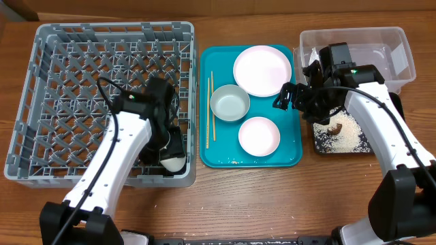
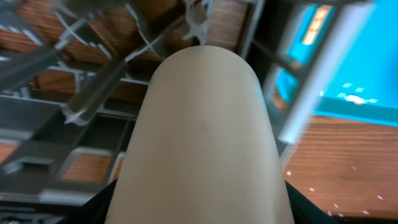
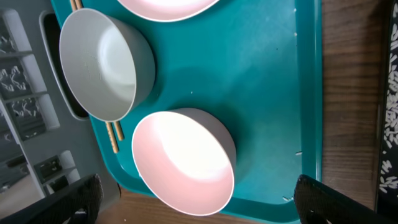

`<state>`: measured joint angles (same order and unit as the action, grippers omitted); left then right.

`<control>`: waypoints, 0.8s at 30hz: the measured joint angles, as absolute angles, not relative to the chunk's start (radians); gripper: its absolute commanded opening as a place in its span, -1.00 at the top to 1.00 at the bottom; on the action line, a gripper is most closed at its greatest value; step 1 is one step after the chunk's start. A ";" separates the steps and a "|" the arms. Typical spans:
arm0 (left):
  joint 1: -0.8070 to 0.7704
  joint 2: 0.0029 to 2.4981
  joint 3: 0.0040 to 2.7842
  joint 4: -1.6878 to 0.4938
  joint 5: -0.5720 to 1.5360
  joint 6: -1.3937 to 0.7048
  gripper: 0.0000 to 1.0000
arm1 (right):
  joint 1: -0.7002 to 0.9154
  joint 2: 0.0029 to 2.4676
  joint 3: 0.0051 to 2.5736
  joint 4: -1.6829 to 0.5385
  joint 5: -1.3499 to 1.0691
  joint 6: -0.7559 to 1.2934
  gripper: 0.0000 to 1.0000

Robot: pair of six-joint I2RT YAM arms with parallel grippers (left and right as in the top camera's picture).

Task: Sort waste into correct bins and load items into the dishwasher
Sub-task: 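Place the paper cup upside down in the dish rack with the left gripper, then reach the left gripper to the pink bowl and grasp its rim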

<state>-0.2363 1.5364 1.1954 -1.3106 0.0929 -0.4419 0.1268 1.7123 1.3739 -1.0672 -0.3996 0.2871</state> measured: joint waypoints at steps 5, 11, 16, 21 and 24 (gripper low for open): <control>-0.236 1.536 1.119 -1.234 0.093 -0.442 -0.01 | 0.127 1.712 1.374 -1.074 -0.400 0.287 -1.00; -0.236 1.536 1.084 -1.214 0.093 -0.449 -0.62 | 0.127 1.712 1.374 -1.077 -0.400 0.287 -1.00; -0.236 1.536 1.089 -1.234 0.089 -0.446 -0.64 | 0.127 1.712 1.374 -1.076 -0.400 0.287 -1.00; -0.236 1.538 1.198 -1.317 0.092 -0.444 -0.60 | 0.127 1.712 1.377 -1.090 -0.400 0.287 -1.00; -0.236 1.538 1.327 -1.373 0.093 -0.434 -0.59 | 0.127 1.712 1.419 -1.134 -0.396 0.287 -1.00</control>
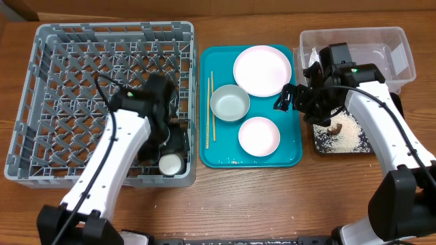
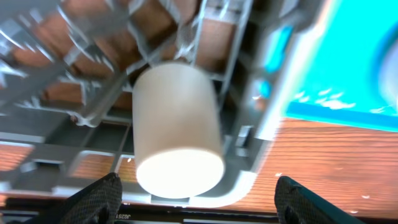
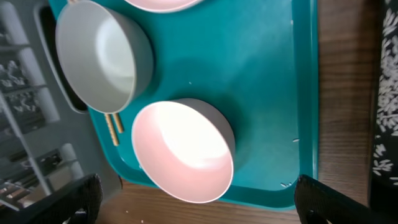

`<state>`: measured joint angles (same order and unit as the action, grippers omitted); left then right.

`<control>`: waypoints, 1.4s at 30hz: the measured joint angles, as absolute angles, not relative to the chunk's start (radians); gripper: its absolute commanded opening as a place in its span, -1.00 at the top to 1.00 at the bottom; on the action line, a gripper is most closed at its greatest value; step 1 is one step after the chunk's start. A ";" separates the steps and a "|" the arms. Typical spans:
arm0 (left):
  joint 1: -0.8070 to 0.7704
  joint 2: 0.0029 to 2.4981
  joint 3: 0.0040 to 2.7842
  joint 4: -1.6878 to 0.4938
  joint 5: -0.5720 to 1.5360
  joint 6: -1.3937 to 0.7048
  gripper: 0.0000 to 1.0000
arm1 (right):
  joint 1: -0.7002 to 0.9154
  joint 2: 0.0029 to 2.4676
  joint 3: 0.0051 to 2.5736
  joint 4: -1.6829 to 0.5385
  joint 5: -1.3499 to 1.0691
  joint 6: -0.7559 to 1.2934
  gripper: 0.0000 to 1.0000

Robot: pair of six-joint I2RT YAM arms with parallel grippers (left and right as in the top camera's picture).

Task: Sort waste into correct bins and load items into the dishwasher
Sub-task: 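Reach the left gripper to the pink bowl and grasp its rim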

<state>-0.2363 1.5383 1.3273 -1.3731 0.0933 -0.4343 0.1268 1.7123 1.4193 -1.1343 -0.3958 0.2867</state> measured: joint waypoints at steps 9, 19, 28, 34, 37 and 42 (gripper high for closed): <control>-0.280 1.538 1.687 -1.420 0.118 -0.344 -0.62 | 0.127 1.630 1.715 -1.312 -0.343 0.268 -1.00; -0.425 1.570 1.708 -1.247 0.138 -0.259 -0.60 | 0.127 1.542 1.788 -1.450 -0.255 0.265 -1.00; -0.514 1.720 1.708 -1.188 0.143 -0.220 -0.48 | 0.127 1.543 1.788 -1.498 -0.212 0.264 -1.00; -0.594 1.793 1.708 -1.189 0.163 -0.260 -0.28 | 0.127 1.543 1.788 -1.497 -0.199 0.264 -1.00; -0.630 1.838 1.708 -1.192 0.165 -0.313 -0.16 | 0.127 1.543 1.788 -1.497 -0.196 0.264 -1.00; -0.651 1.934 1.708 -1.204 0.171 -0.396 0.03 | 0.127 1.543 1.788 -1.497 -0.194 0.264 -1.00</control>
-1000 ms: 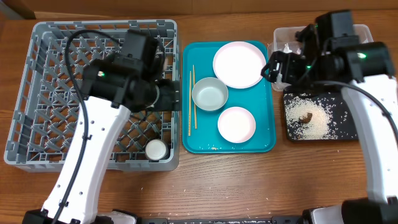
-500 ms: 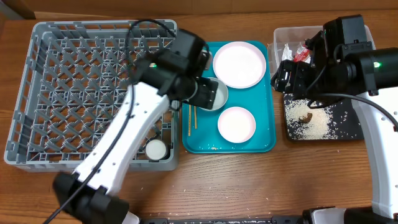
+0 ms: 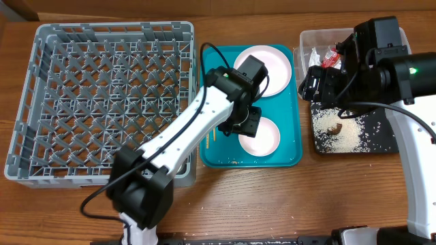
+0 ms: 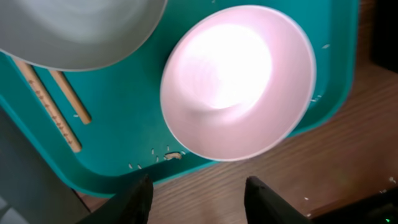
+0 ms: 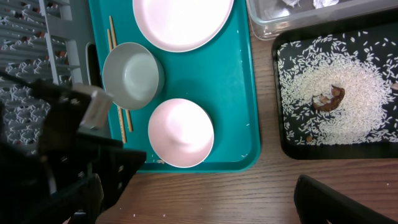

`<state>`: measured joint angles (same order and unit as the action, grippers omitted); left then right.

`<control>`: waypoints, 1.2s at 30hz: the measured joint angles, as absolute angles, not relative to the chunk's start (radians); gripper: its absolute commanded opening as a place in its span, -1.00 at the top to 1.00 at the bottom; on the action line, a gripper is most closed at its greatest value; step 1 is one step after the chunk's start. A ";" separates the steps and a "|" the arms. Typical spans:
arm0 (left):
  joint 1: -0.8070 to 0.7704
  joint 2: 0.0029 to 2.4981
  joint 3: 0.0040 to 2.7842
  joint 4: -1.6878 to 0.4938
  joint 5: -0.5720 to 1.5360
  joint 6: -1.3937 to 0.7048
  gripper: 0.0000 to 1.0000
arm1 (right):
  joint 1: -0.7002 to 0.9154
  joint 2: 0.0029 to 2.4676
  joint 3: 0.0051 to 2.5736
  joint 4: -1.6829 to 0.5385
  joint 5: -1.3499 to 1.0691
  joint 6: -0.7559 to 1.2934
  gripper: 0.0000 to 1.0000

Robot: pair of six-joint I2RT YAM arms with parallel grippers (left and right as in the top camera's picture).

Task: Sort waste into correct bins and load items into the dishwasher
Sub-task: 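Reach the left gripper to the pink bowl and grasp its rim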

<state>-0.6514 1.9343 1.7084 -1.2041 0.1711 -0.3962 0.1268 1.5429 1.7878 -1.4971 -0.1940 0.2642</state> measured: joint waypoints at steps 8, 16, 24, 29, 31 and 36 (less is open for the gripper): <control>-0.650 2.063 1.708 -1.206 0.144 -0.496 0.17 | 0.127 1.543 1.788 -1.497 -0.194 0.265 -1.00; -0.650 2.132 1.708 -1.180 0.137 -0.525 0.60 | 0.127 1.543 1.788 -1.502 -0.193 0.264 -1.00; -0.650 2.141 1.708 -1.153 0.136 -0.526 0.65 | 0.127 1.543 1.788 -1.504 -0.191 0.264 -1.00; -0.650 2.141 1.708 -1.139 0.134 -0.526 0.64 | 0.127 1.543 1.788 -1.503 -0.190 0.264 -1.00; -0.650 2.141 1.708 -1.136 0.134 -0.526 0.63 | 0.127 1.543 1.788 -1.502 -0.190 0.264 -1.00; -0.650 2.141 1.708 -1.131 0.133 -0.526 0.62 | 0.127 1.543 1.788 -1.494 -0.190 0.264 -1.00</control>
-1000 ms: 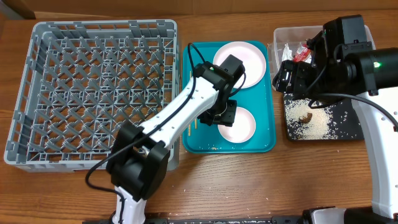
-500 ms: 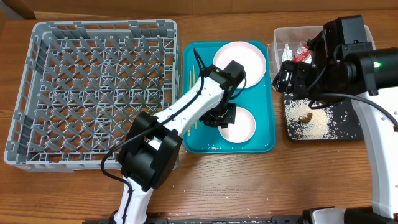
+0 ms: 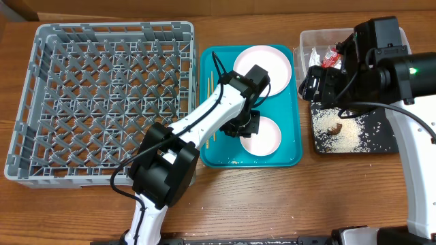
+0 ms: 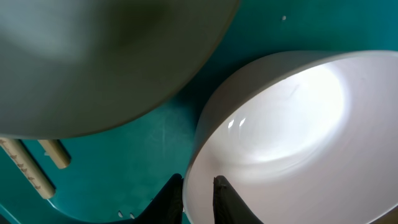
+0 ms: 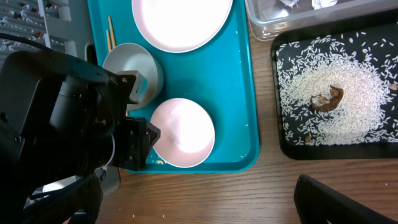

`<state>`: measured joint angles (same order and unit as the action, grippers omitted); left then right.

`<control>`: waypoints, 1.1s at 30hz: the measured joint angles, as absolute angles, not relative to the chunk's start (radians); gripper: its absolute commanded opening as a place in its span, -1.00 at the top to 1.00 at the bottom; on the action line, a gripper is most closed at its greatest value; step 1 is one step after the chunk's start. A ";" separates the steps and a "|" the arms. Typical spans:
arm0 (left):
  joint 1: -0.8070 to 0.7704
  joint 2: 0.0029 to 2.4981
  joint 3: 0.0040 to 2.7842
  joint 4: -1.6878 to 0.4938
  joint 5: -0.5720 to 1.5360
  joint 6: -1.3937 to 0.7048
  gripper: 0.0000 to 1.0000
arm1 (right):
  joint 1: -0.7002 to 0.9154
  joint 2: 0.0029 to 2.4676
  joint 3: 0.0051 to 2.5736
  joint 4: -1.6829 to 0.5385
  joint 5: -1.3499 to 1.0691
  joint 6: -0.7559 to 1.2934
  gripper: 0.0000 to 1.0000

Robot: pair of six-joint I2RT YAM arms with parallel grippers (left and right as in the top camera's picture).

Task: Sort waste into correct bins and load items into the dishwasher
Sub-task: 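Reach the left gripper to the pink bowl and grasp its rim, then lift the pink bowl with the left gripper toward the dish rack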

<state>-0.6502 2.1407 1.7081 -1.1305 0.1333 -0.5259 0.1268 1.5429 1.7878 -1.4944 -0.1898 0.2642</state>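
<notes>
A pink bowl (image 3: 261, 136) (image 5: 183, 132) sits at the front of the teal tray (image 3: 289, 153). My left gripper (image 3: 243, 128) (image 4: 198, 190) is shut on its left rim (image 4: 205, 143), one finger inside and one outside. The bowl still rests on the tray. A grey bowl (image 3: 228, 102) (image 4: 93, 56) stands just behind it, with a pink plate (image 3: 267, 68) at the back and chopsticks (image 3: 209, 119) along the left edge. My right gripper (image 5: 199, 208) (image 3: 320, 85) hangs open, high above the tray's right side, holding nothing.
The grey dish rack (image 3: 82, 102) fills the left of the table. At the right are a clear bin (image 3: 385, 51) with waste and a black tray (image 3: 385, 143) scattered with rice and a brown scrap (image 3: 334, 128). My left arm crosses the rack's front right corner.
My left gripper was open above the pink bowl. It is now lower, with its jaws shut on the bowl's left rim. The right arm has not moved.
My left gripper held a cream cup in the rack's front right corner while the right gripper hung low by the tray. Then the cup stood free in the rack. Later the left gripper was open over the pink bowl and the right arm high; now it grips the rim.
</notes>
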 measured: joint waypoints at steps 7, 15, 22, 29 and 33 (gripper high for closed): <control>-0.650 2.141 1.704 -1.110 0.130 -0.526 0.74 | 0.127 1.543 1.788 -1.487 -0.183 0.264 -1.00; -0.650 2.141 1.691 -1.094 0.127 -0.538 0.92 | 0.127 1.543 1.788 -1.478 -0.183 0.264 -1.00; -0.650 2.141 1.691 -1.113 0.126 -0.538 0.92 | 0.127 1.543 1.788 -1.478 -0.183 0.264 -1.00; -0.636 2.103 1.721 -1.253 0.071 -0.540 0.92 | 0.127 1.543 1.788 -1.474 -0.179 0.264 -1.00; -0.613 1.966 1.748 -1.289 -0.044 -0.533 0.92 | 0.127 1.543 1.788 -1.465 -0.178 0.264 -1.00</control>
<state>-0.6132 1.9663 1.7477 -1.2892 -0.0441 -0.5327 0.1268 1.5429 1.7878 -1.4654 -0.1783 0.2638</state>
